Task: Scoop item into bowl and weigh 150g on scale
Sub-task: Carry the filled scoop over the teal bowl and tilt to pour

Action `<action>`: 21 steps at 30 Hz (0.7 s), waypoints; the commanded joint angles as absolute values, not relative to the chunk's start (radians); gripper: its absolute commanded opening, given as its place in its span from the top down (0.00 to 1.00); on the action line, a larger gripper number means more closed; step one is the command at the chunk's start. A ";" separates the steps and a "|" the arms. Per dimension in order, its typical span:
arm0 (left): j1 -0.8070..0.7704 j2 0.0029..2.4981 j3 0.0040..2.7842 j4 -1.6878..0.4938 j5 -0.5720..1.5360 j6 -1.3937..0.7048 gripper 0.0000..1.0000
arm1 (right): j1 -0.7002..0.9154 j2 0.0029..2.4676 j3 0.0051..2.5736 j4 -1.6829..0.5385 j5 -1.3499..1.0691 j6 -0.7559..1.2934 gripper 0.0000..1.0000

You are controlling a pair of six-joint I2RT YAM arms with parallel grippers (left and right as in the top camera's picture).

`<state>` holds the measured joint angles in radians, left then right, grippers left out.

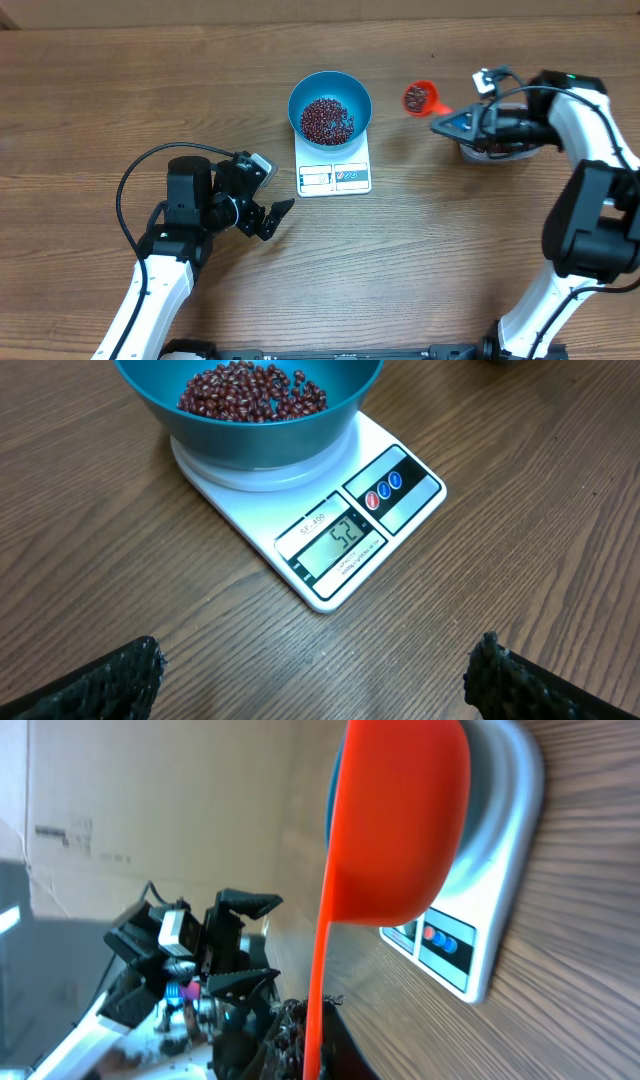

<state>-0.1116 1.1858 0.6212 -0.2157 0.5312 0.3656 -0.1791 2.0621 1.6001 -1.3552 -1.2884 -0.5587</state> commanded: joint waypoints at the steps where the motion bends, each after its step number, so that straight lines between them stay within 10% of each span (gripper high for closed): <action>1: -0.120 1.189 0.624 -0.213 0.539 0.355 0.00 | -0.120 2.070 1.663 -1.316 -1.326 -0.466 0.96; 21: -0.120 1.189 0.624 -0.213 0.539 0.355 0.00 | 0.202 2.070 1.848 -1.143 -0.840 -0.077 0.96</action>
<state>-0.1116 1.1858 0.6212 -0.2157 0.5308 0.3656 0.1745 2.0651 1.8137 -1.1580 -0.9657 -0.1482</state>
